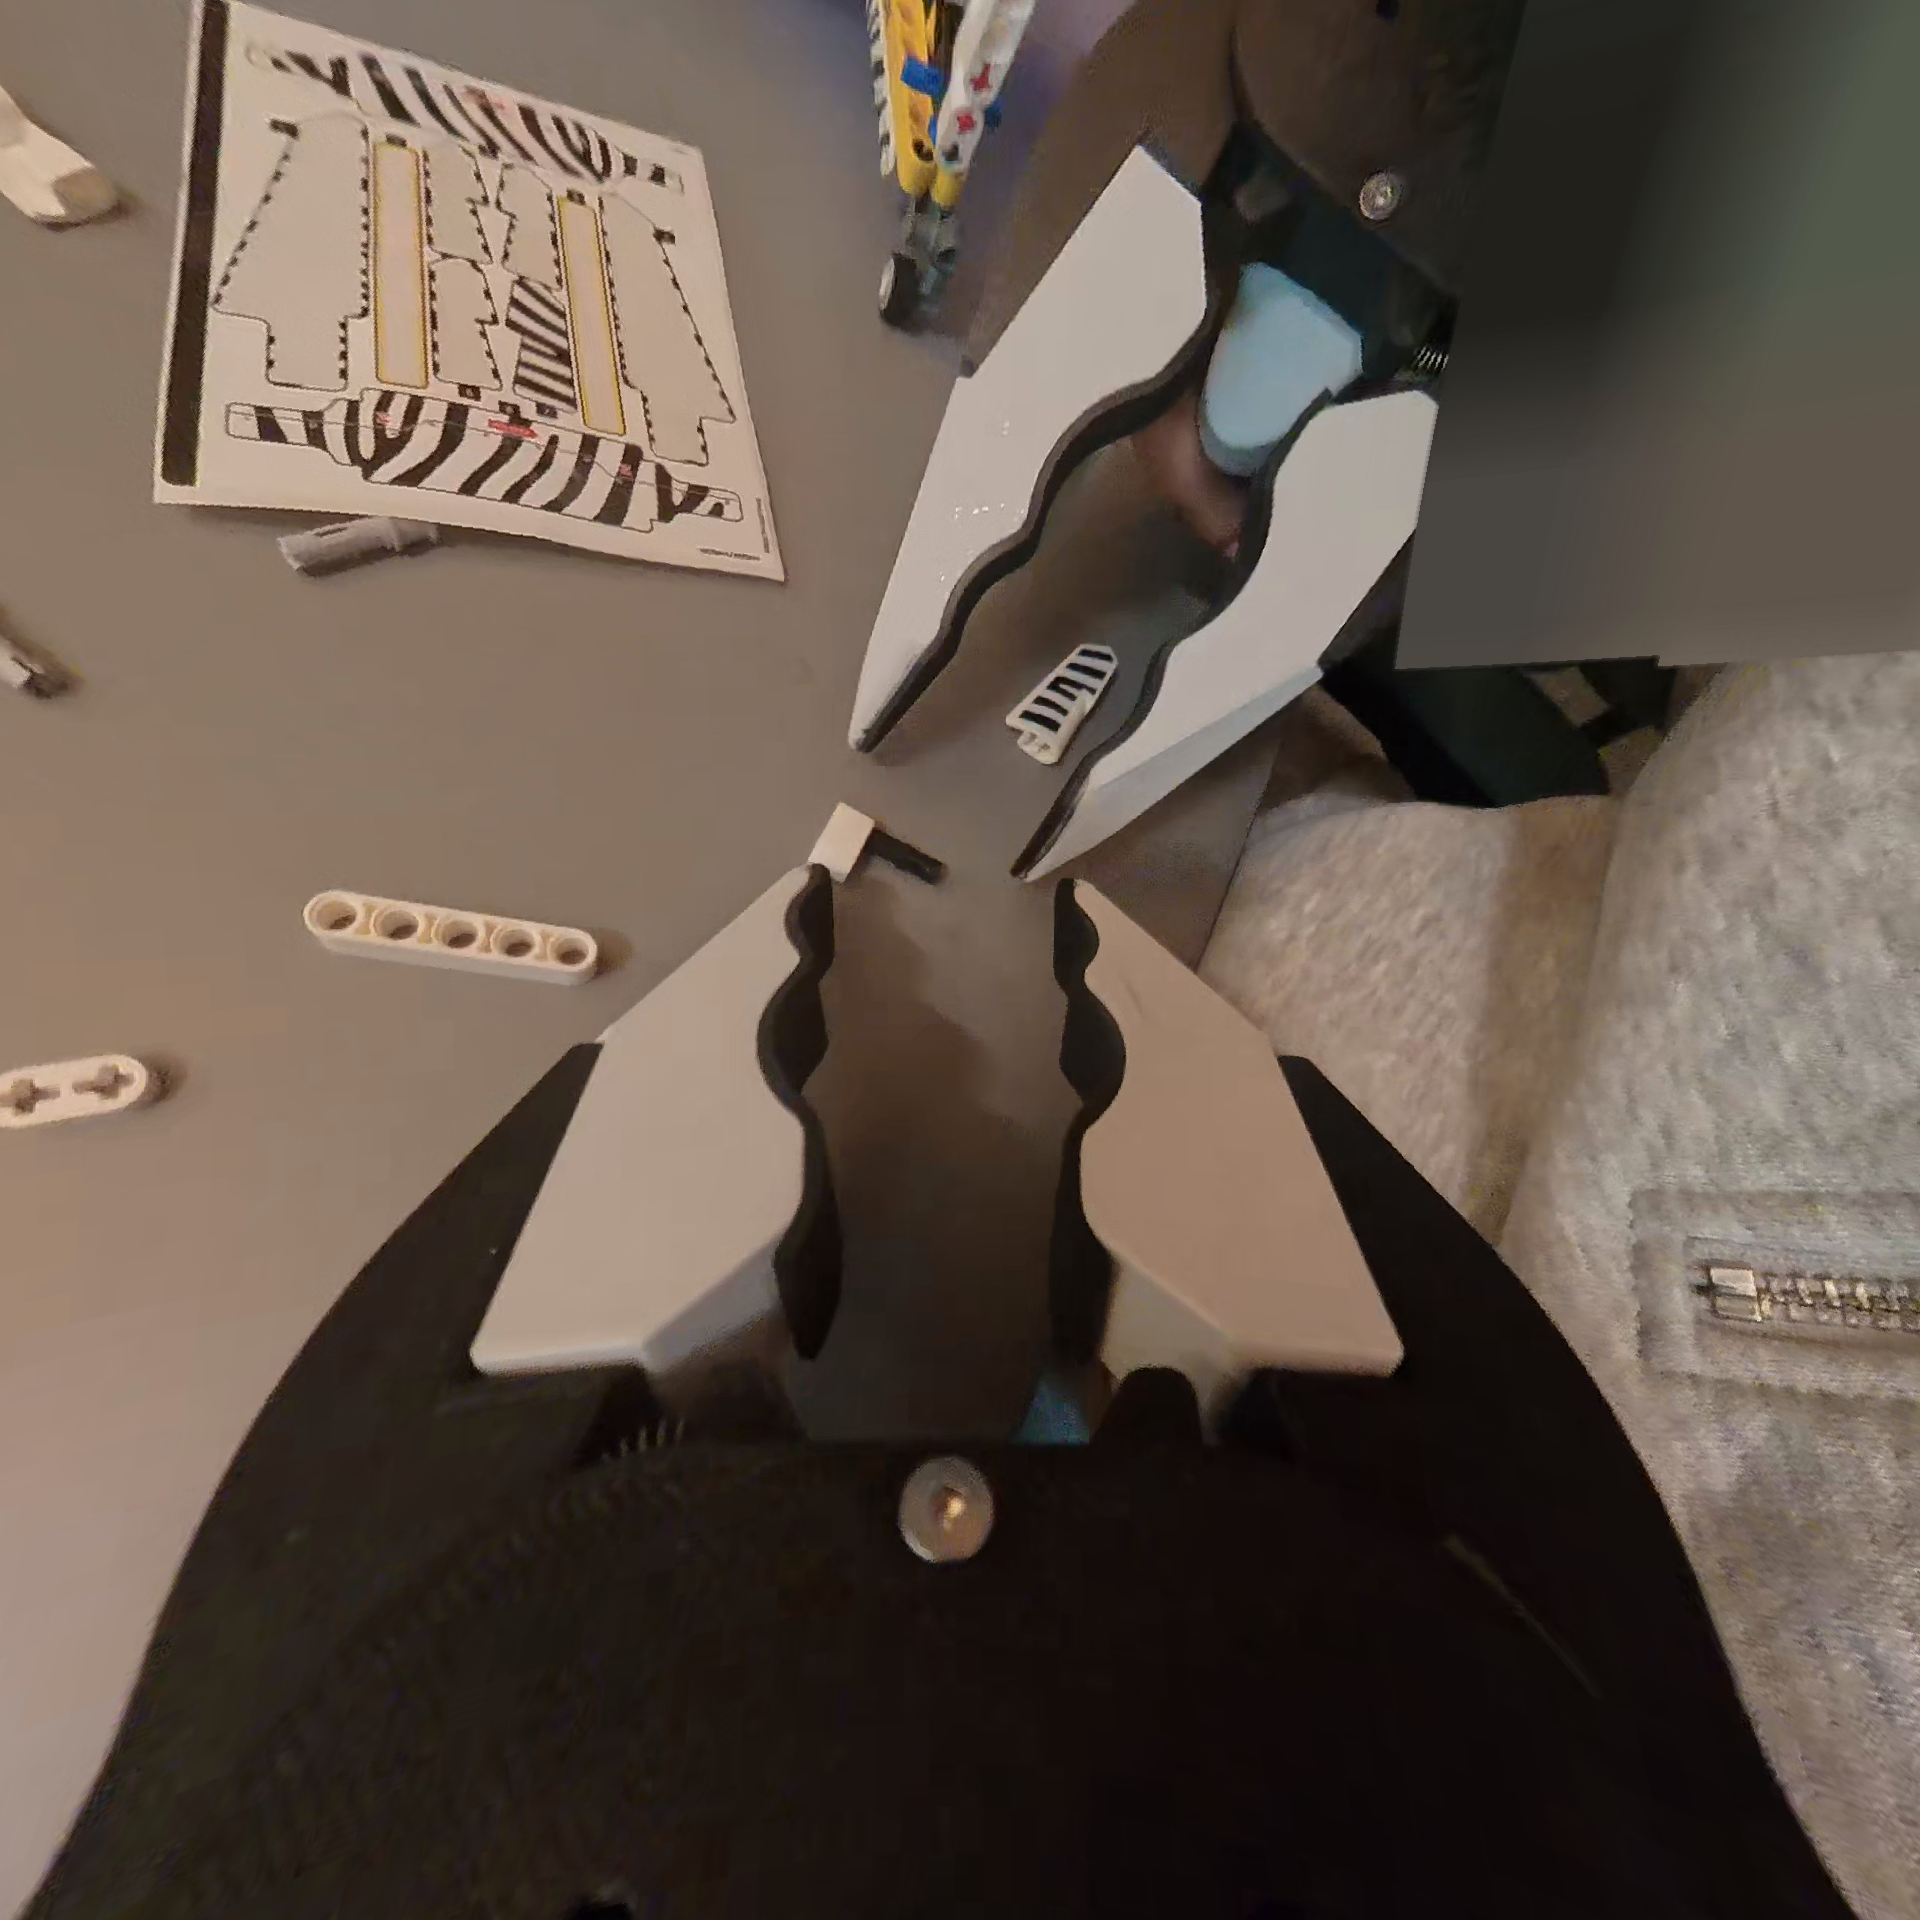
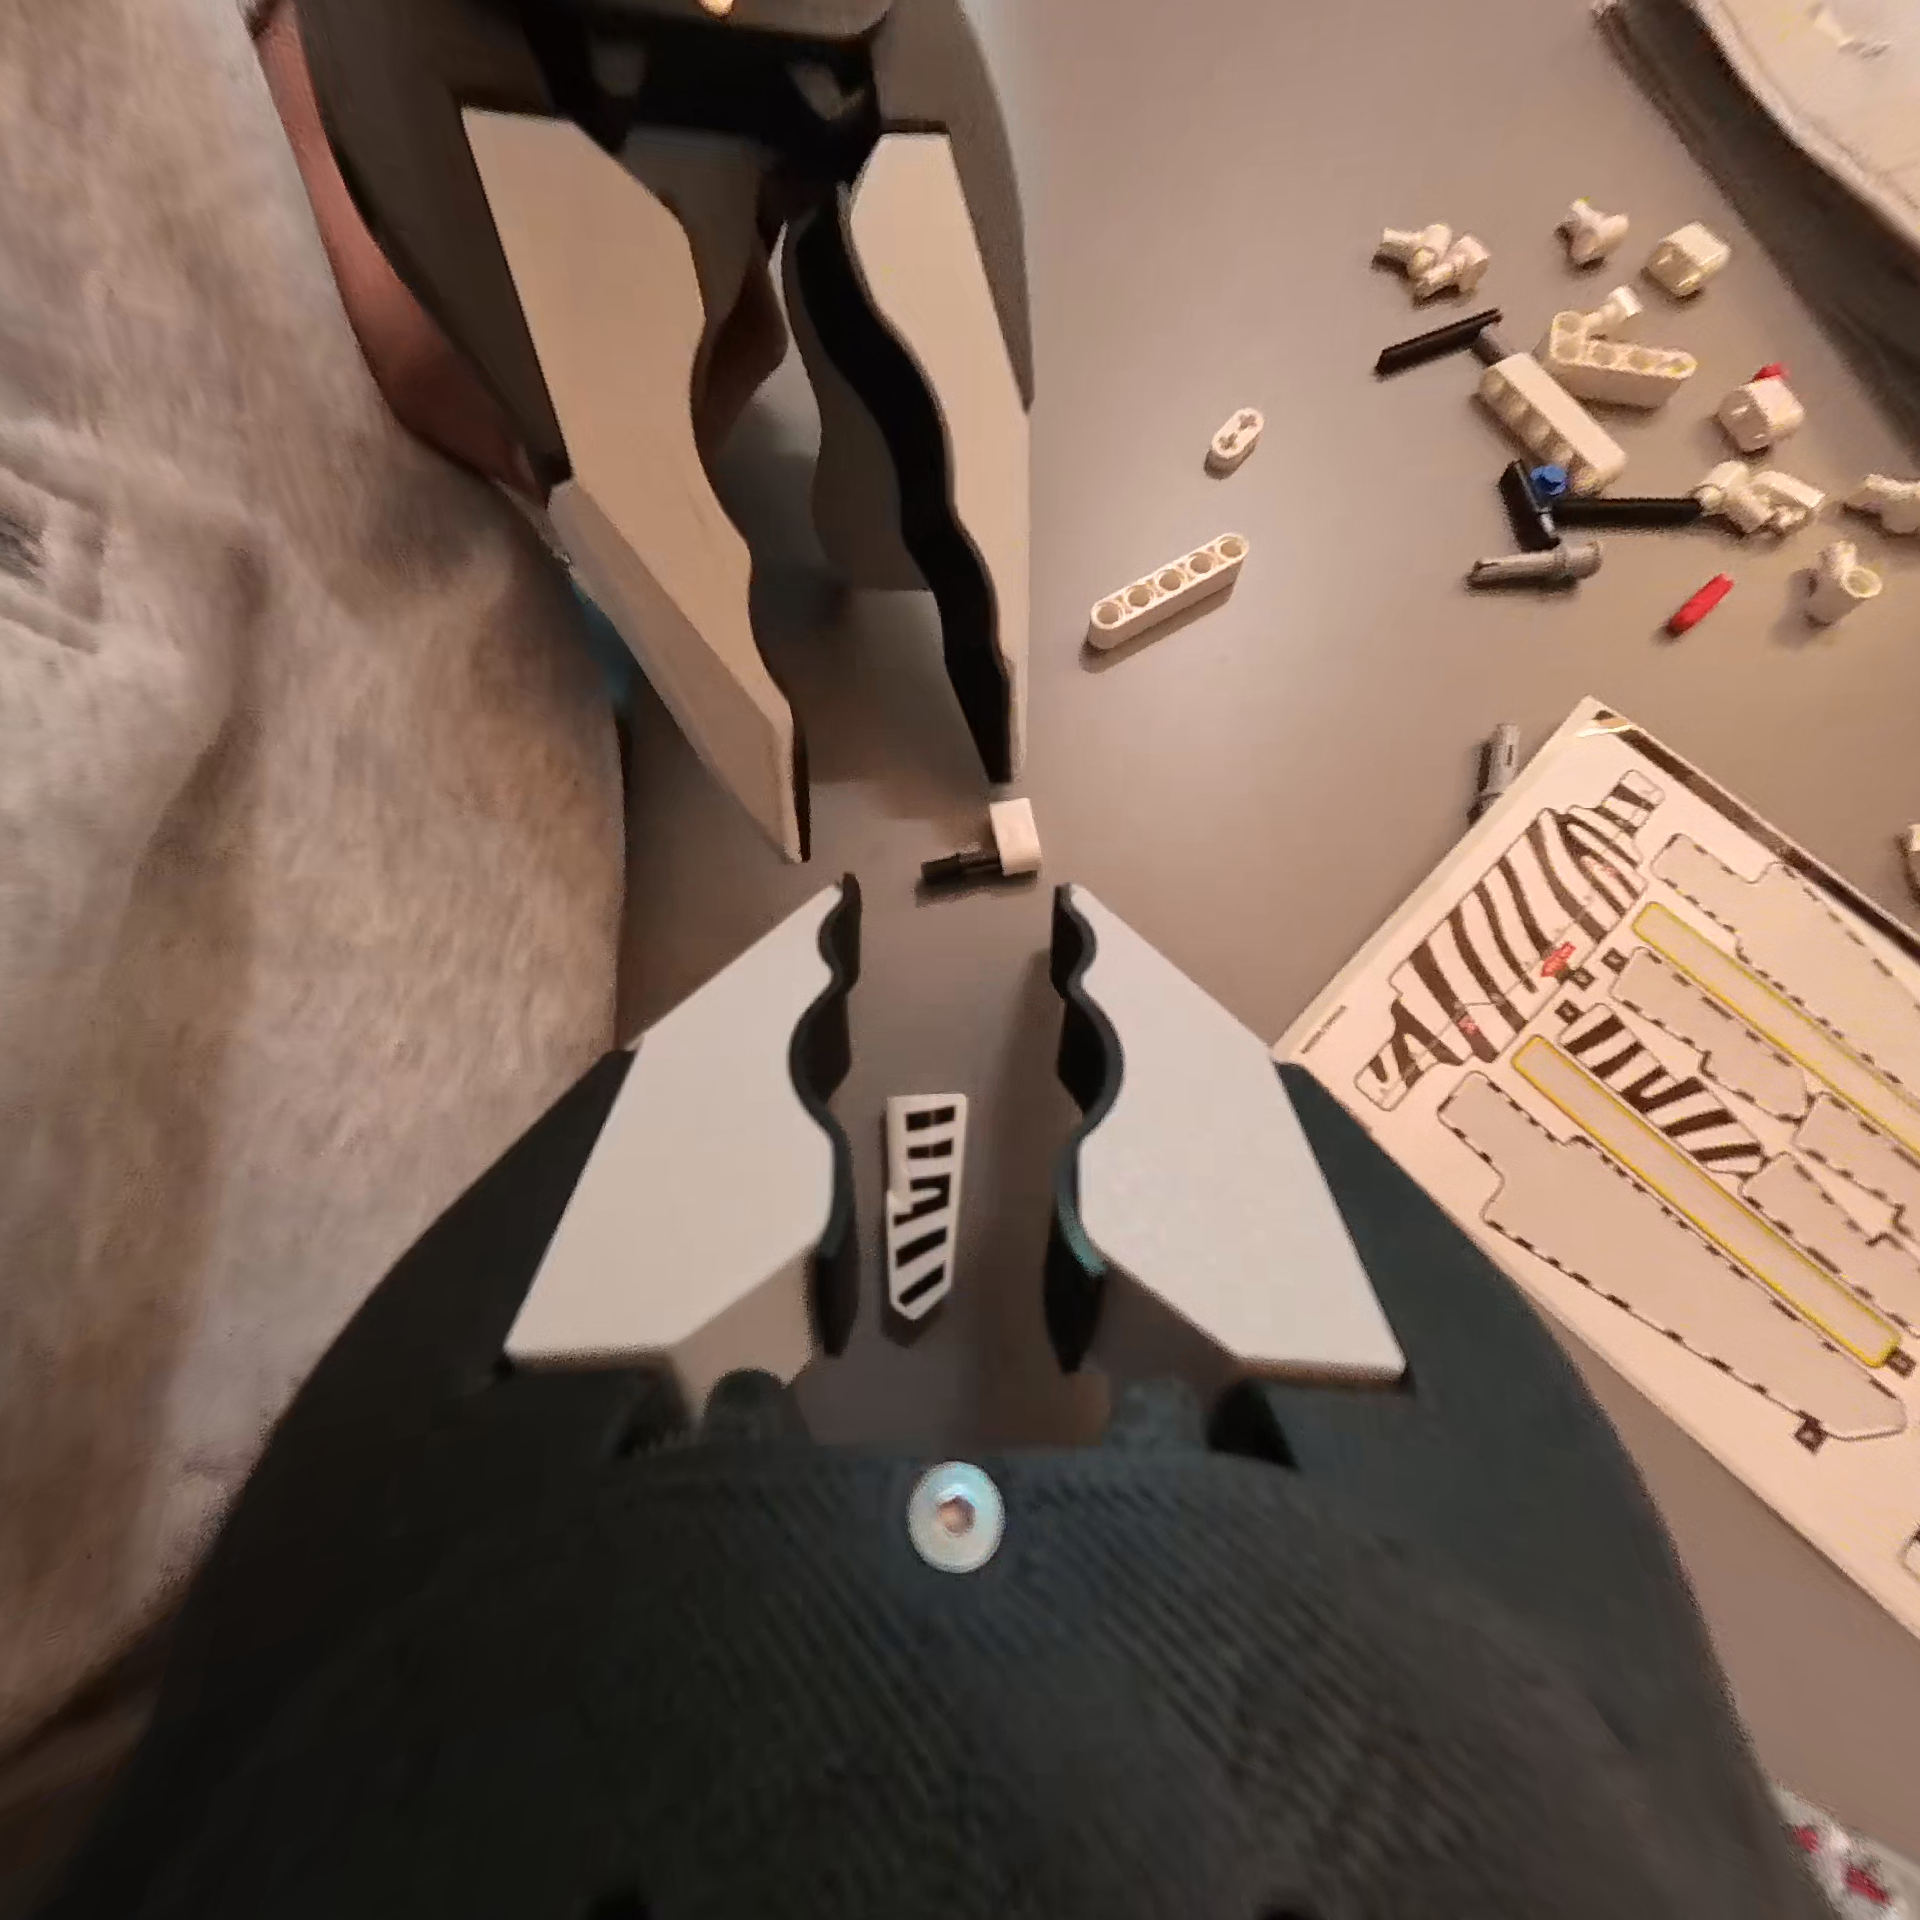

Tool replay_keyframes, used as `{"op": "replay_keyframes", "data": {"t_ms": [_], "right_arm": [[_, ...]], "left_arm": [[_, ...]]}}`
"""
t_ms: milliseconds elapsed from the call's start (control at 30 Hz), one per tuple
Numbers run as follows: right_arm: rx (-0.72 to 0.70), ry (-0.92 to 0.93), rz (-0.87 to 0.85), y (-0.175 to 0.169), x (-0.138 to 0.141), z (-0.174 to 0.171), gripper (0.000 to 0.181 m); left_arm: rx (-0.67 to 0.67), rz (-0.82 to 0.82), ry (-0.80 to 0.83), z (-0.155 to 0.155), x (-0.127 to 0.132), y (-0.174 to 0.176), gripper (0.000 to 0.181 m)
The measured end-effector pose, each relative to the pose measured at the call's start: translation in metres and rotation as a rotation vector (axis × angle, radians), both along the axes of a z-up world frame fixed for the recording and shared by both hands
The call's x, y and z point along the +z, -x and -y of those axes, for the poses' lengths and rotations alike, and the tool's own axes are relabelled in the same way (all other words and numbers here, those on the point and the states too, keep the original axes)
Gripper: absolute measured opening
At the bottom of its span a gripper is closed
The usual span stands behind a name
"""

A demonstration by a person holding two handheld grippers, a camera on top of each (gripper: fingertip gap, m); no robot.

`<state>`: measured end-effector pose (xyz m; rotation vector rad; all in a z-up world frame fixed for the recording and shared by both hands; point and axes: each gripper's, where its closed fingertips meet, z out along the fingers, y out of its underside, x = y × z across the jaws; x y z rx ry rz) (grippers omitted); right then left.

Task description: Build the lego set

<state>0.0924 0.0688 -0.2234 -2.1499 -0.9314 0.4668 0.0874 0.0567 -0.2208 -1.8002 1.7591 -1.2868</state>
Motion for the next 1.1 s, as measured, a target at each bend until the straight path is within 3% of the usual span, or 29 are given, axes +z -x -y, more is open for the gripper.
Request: {"op": "replay_keyframes", "data": {"t_ms": [233,400,1100], "right_arm": [[0.072,0.023,-0.015,0.0,-0.007,-0.007,0.036],[0.12,0.021,-0.037,0.002,-0.007,-0.008,0.03],[0.145,-0.009,0.023,0.001,-0.007,-0.009,0.022]], "left_arm": [[-0.027,-0.06,-0.105,-0.014,-0.005,-0.008,0.04],[-0.115,-0.072,-0.178,-0.011,-0.01,-0.008,0.035],[-0.118,-0.078,-0.191,-0.011,-0.012,-0.008,0.022]]}}
